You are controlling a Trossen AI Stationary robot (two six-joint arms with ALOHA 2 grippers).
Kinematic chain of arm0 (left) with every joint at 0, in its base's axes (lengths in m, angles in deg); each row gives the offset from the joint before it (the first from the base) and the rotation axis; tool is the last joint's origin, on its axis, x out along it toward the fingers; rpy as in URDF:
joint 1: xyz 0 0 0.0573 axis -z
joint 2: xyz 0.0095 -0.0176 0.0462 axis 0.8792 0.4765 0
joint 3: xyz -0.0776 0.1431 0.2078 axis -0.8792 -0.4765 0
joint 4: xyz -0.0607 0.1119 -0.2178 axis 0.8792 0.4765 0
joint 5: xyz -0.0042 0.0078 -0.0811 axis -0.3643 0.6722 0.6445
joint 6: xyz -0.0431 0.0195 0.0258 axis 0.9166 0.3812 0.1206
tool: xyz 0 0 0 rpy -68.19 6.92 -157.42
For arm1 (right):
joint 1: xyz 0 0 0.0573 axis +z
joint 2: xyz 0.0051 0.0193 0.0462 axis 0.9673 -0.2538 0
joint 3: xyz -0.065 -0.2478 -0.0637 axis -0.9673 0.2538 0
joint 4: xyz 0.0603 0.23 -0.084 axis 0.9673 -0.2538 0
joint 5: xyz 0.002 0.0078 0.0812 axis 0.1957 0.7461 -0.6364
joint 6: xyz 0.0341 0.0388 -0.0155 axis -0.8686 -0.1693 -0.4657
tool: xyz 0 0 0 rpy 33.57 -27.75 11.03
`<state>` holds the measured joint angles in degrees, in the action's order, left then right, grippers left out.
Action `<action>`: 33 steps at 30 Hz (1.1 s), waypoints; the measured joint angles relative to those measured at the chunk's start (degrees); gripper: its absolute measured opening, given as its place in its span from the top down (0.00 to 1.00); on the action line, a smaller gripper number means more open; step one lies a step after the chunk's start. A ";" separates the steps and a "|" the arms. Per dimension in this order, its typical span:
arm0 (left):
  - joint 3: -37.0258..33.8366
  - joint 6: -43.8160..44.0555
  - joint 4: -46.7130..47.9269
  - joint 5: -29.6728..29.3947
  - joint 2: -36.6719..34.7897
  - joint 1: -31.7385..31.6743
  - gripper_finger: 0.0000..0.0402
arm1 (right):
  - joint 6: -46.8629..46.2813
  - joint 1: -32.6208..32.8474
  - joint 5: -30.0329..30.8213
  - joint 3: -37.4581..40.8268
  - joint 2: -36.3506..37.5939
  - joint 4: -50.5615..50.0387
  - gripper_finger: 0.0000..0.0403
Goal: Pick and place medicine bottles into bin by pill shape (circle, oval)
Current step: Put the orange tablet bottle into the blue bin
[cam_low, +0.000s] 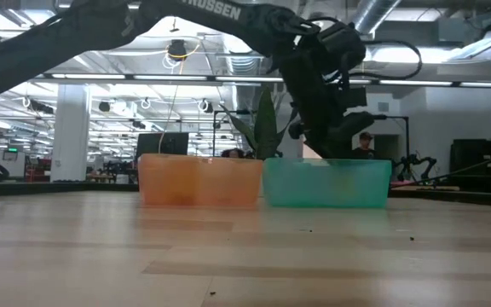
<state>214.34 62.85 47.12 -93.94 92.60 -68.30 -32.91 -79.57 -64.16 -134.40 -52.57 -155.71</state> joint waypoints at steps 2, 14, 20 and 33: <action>0.00 -0.06 0.49 0.59 0.00 -0.30 0.72 | -0.02 0.00 0.00 0.00 0.00 0.00 0.40; -0.50 -0.60 1.30 2.13 0.00 -1.18 0.72 | -0.02 0.00 0.00 0.00 0.00 0.00 0.40; -0.50 -0.77 1.13 2.66 0.00 -1.14 0.71 | -0.02 0.00 0.00 0.00 0.01 0.00 0.40; -0.50 -1.41 1.07 2.71 0.00 -1.16 0.66 | -0.02 0.00 -0.02 0.00 0.00 0.00 0.40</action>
<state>213.84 61.44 48.19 -91.23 92.60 -69.46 -32.93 -79.57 -64.18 -134.40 -52.57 -155.71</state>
